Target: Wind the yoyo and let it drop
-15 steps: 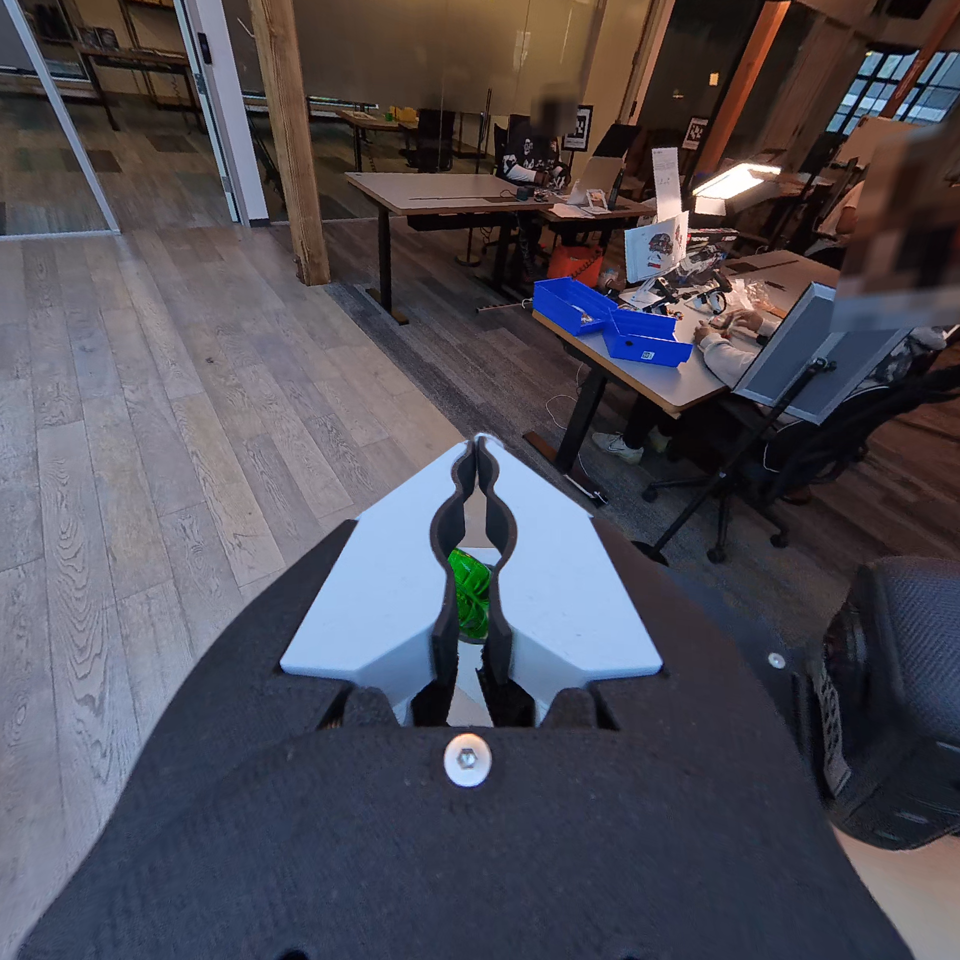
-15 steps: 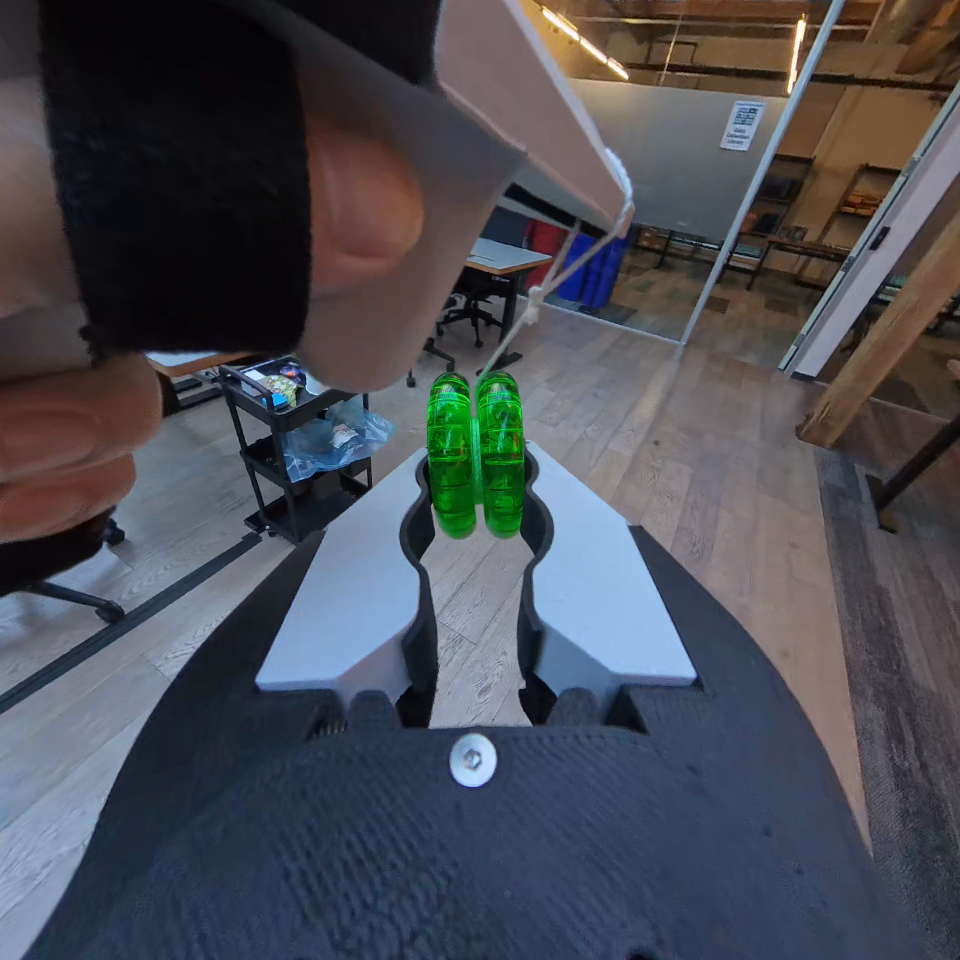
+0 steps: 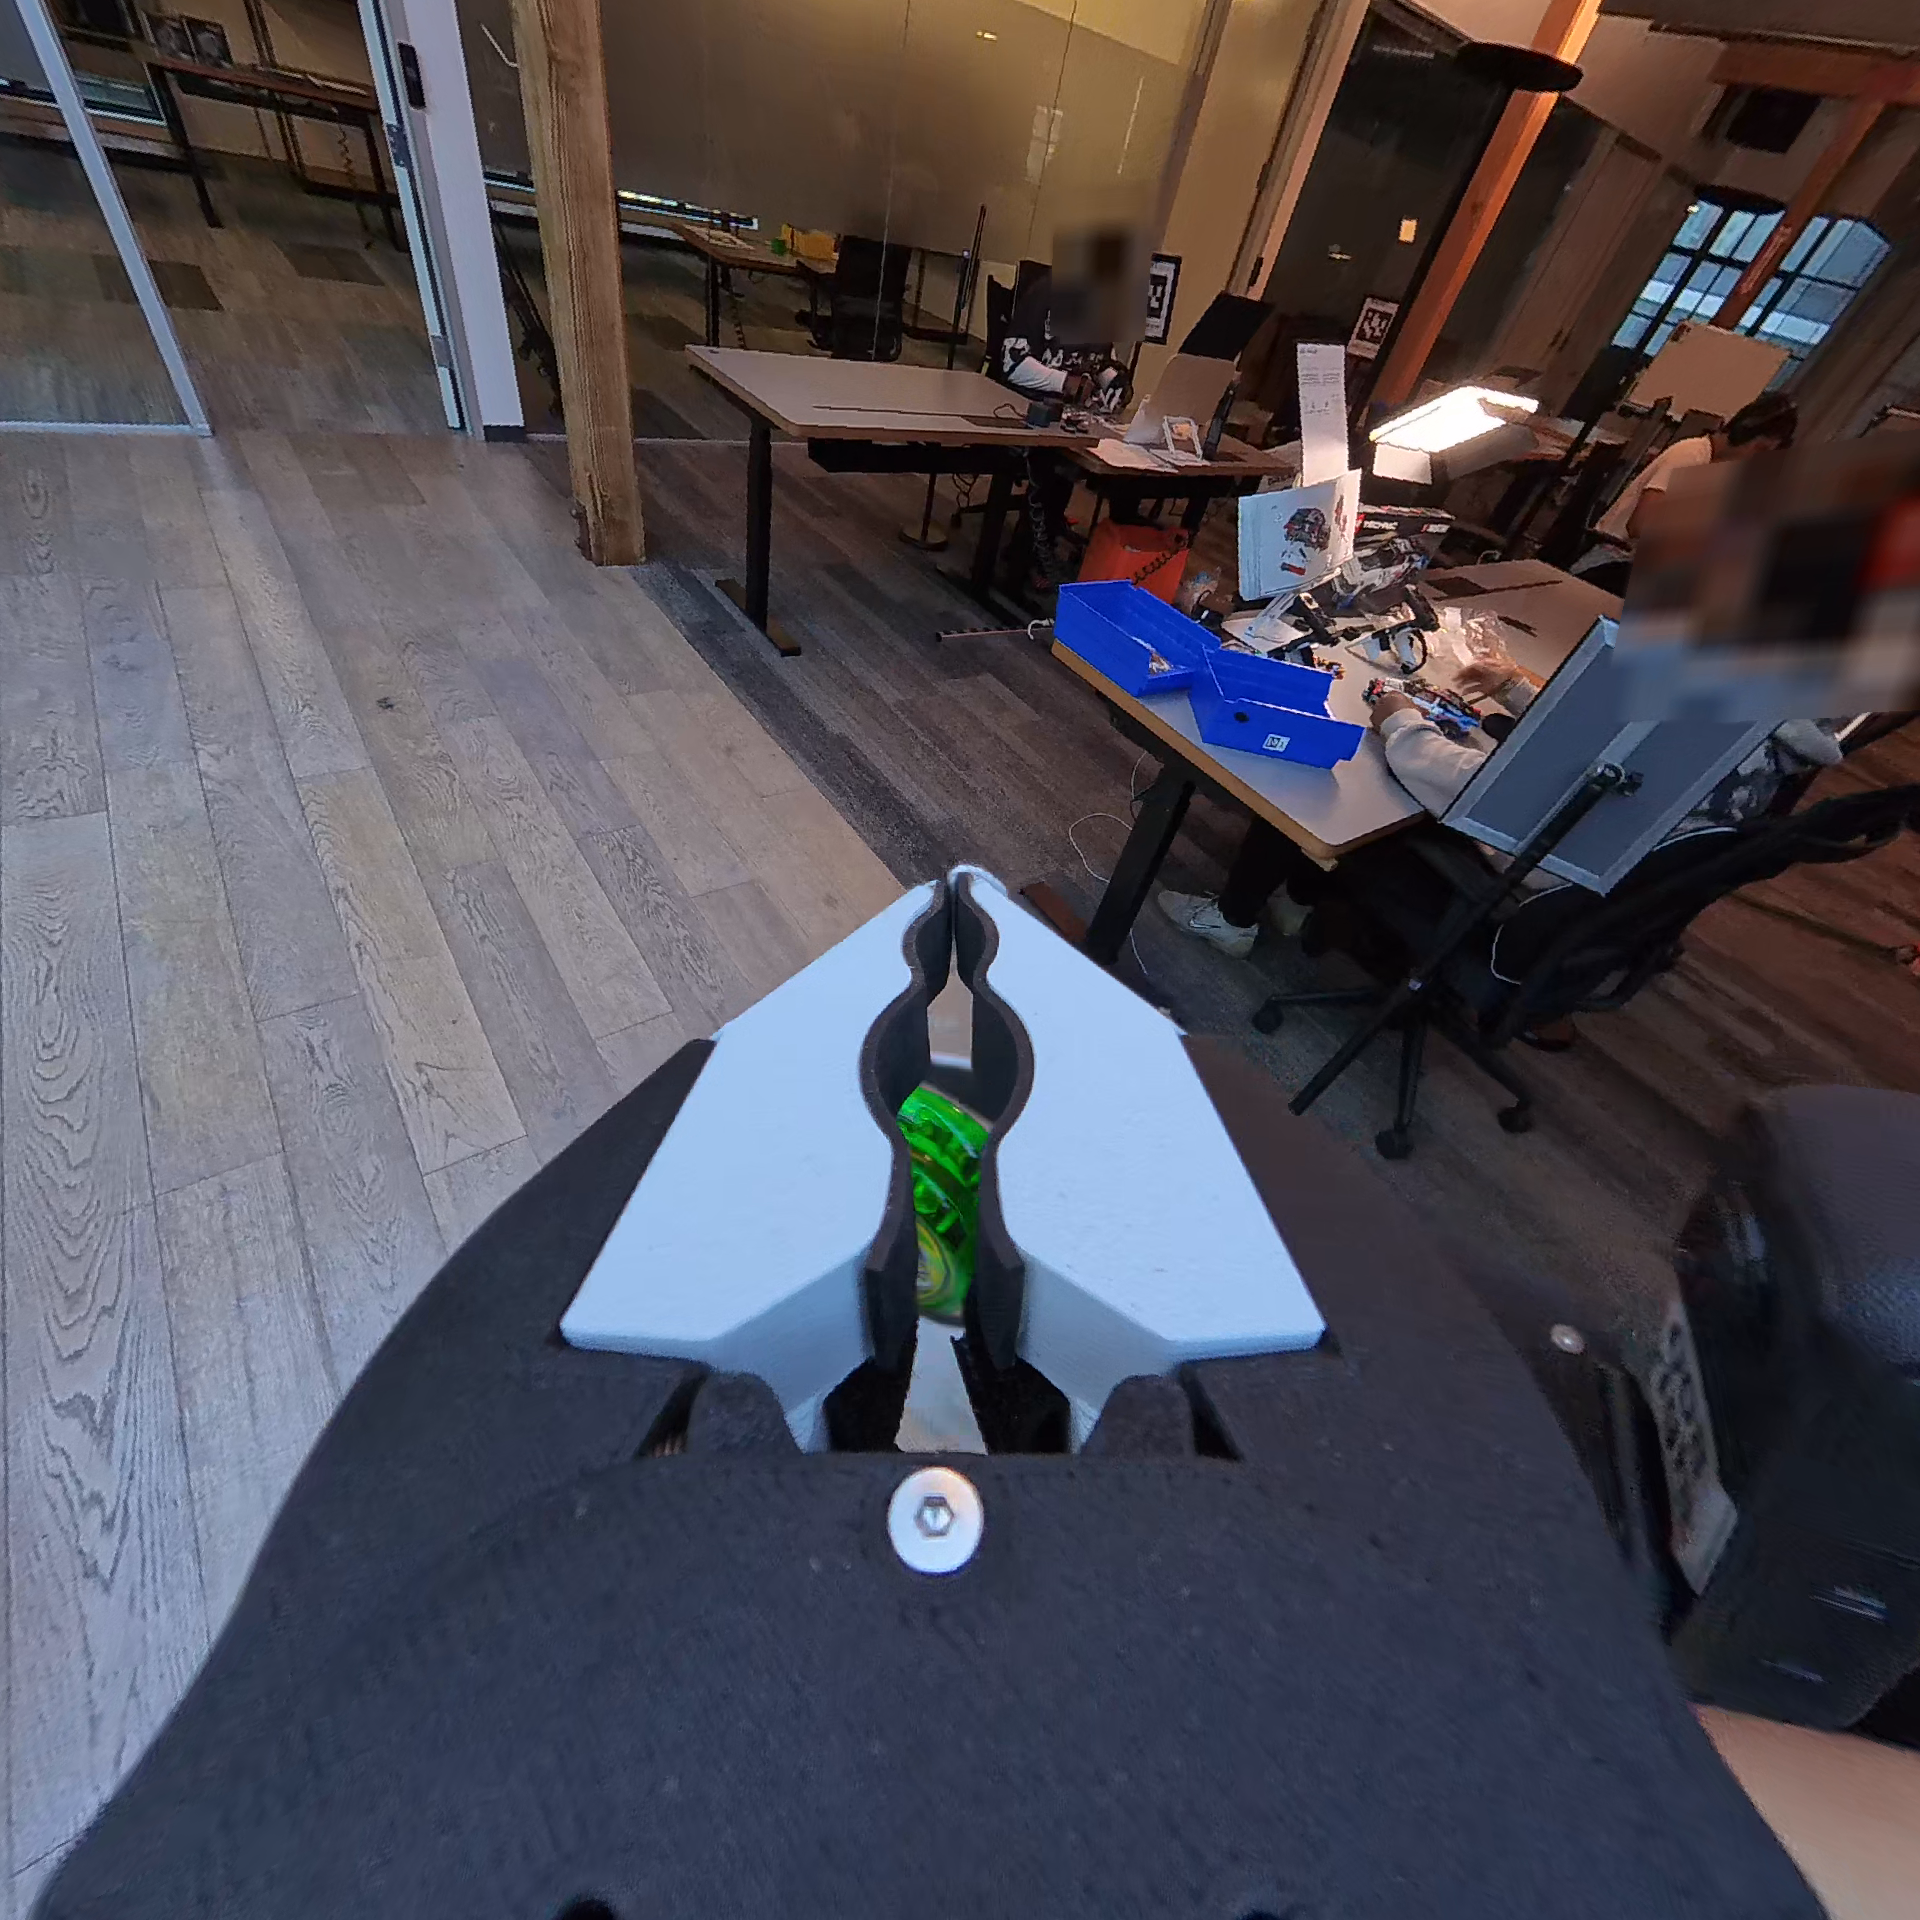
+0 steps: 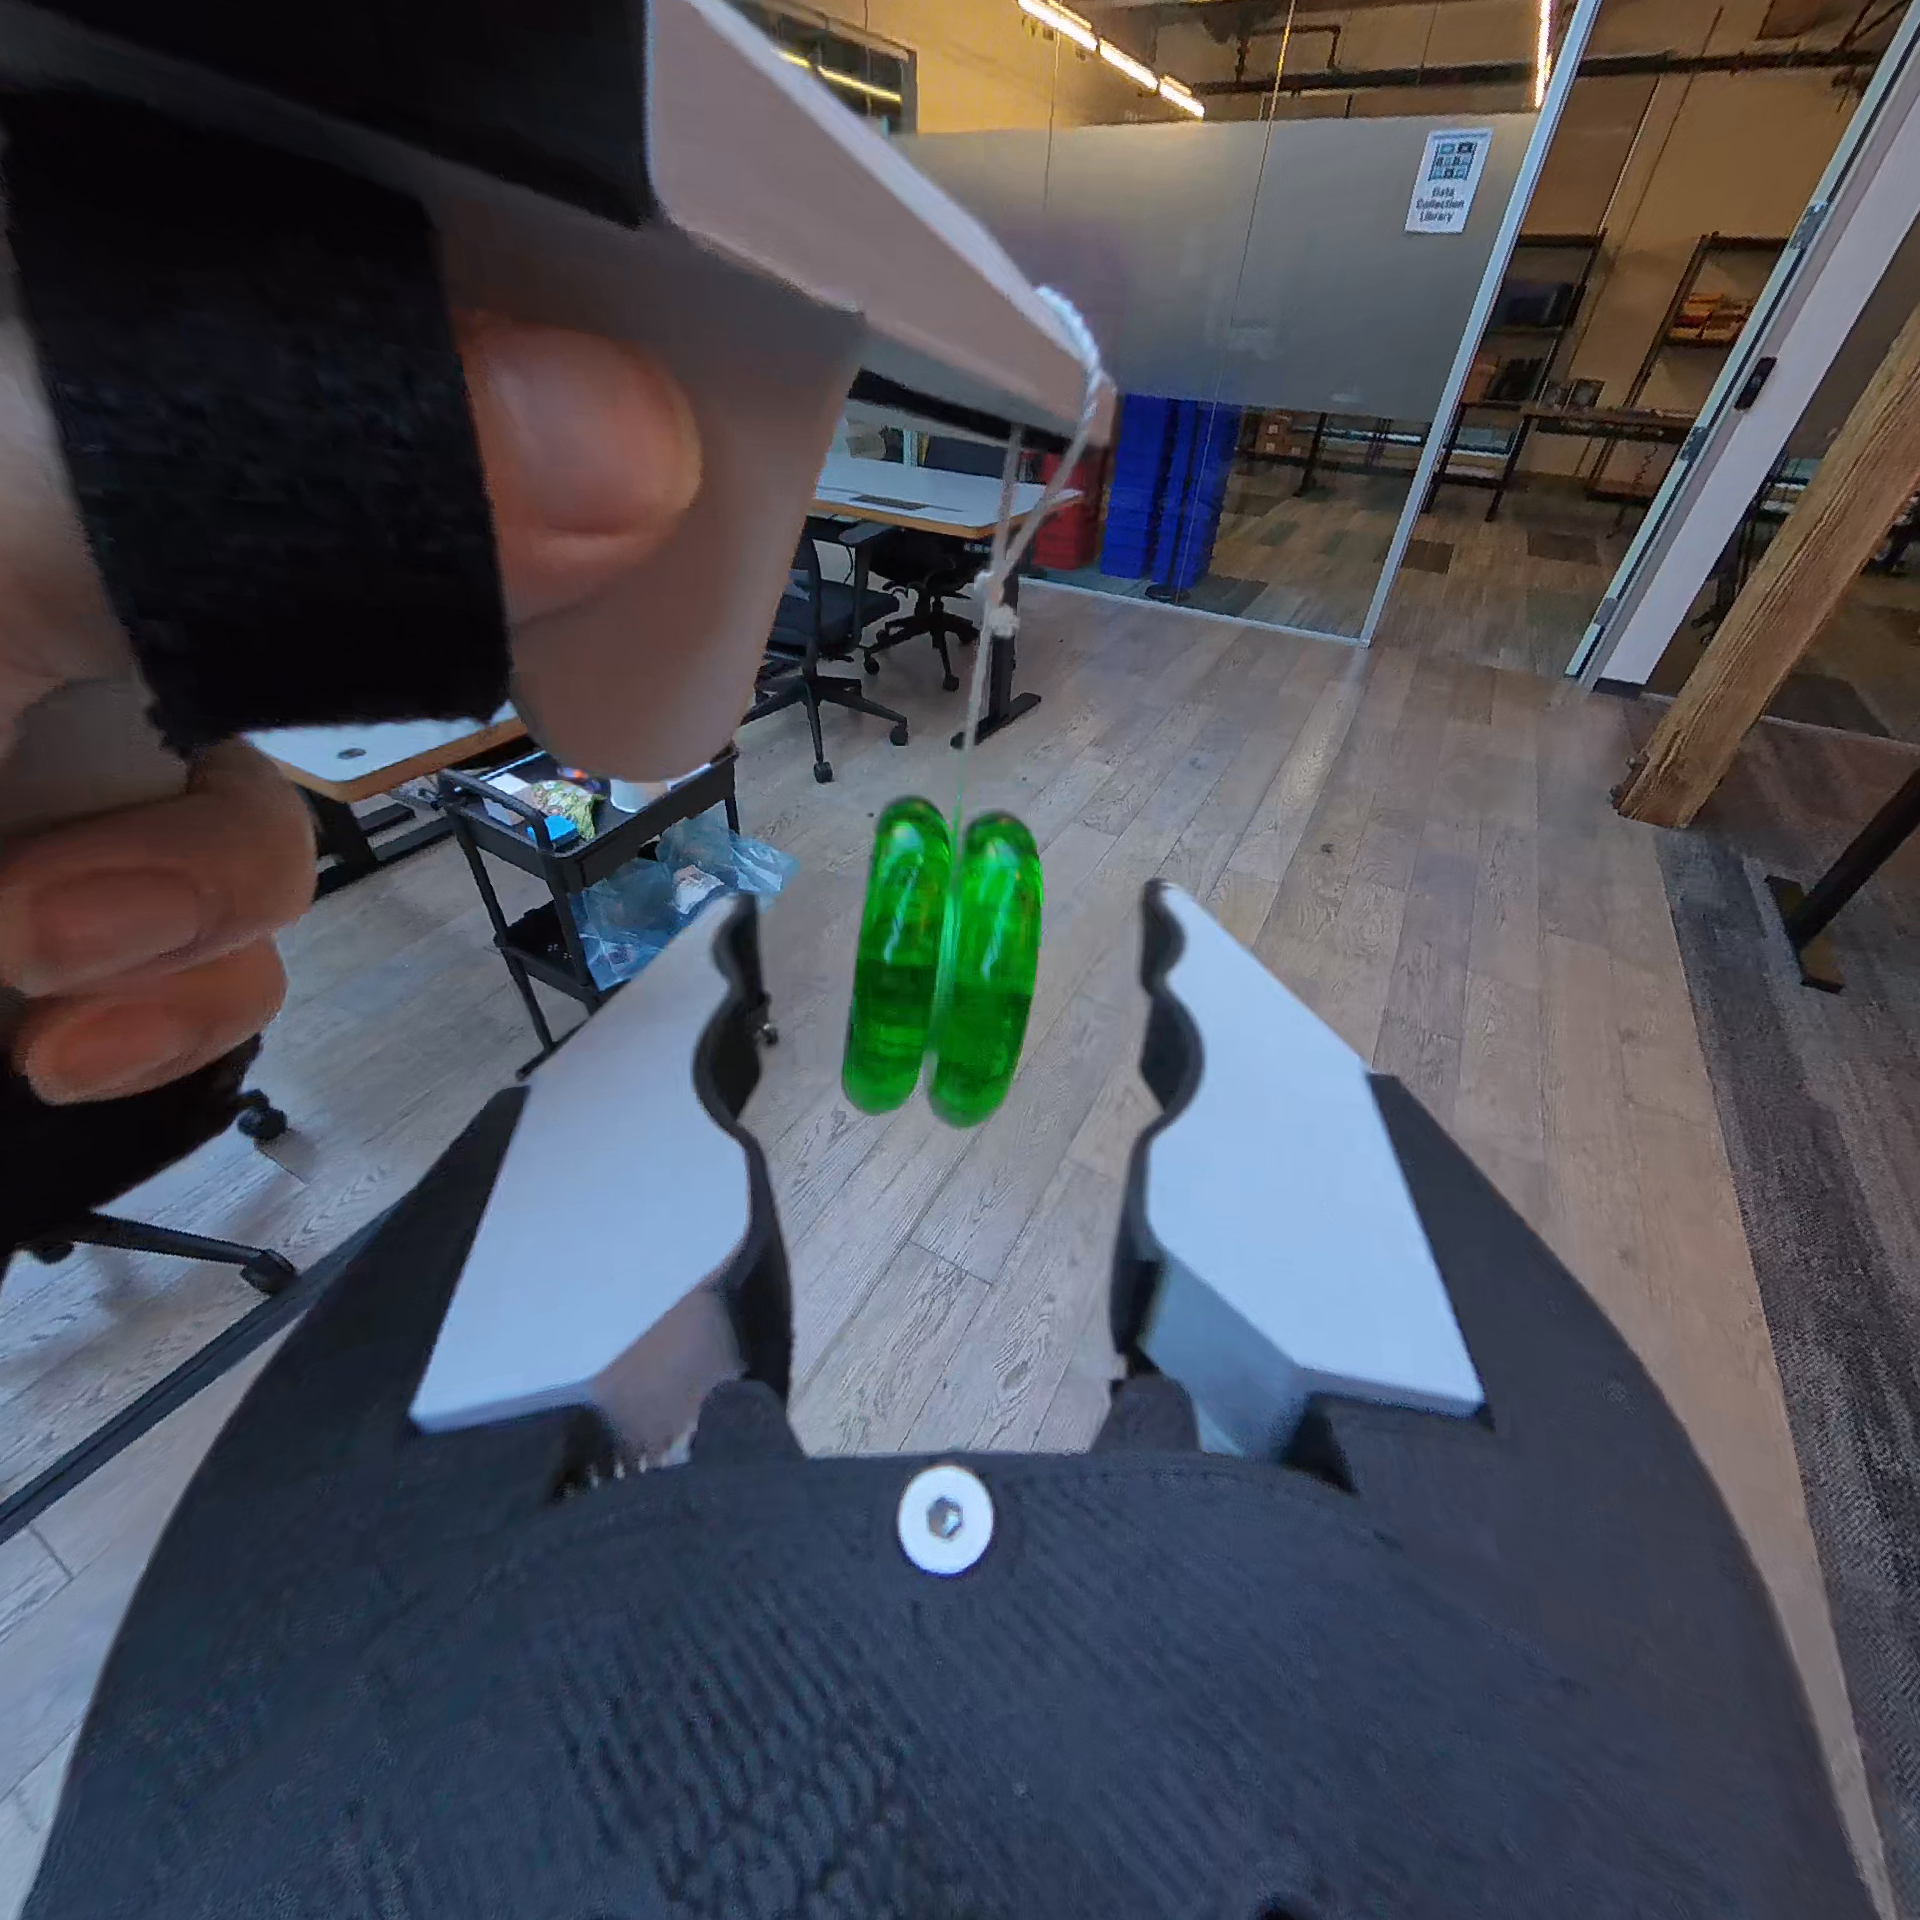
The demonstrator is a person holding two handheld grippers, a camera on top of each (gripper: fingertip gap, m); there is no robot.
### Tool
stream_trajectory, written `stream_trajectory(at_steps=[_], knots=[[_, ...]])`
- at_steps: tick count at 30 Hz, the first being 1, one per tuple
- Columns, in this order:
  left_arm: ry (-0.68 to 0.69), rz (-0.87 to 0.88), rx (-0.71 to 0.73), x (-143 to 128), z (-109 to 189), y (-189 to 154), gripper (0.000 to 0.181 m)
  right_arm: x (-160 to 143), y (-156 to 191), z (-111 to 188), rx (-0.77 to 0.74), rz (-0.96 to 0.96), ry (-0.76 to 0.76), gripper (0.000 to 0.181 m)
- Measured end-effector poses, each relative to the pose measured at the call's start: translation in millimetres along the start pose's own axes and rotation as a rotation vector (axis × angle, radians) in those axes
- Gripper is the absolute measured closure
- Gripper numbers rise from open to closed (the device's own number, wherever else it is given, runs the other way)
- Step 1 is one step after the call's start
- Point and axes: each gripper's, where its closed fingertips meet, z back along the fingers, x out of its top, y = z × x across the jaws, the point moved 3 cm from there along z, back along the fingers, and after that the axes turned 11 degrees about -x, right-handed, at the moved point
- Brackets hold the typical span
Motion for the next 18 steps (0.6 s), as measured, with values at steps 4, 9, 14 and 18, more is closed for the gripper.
stream_trajectory(at_steps=[4, 9, 14, 18], knots=[[0.005, 0.004, 0.005, 0, 7, 8, 0.181, 15, -13, 31, 0.059, 0.081, -0.112, 0.092], [-0.027, 0.028, -0.006, -1, 20, 14, 0.181, 43, -63, 73, 0.138, 0.039, -0.191, 0.094], [-0.039, 0.02, -0.023, -18, 29, 11, 0.181, 59, -116, 89, 0.094, -0.021, -0.206, 0.097], [-0.055, 0.031, -0.027, -47, 31, 11, 0.181, 53, -135, 94, 0.076, -0.058, -0.214, 0.1]])
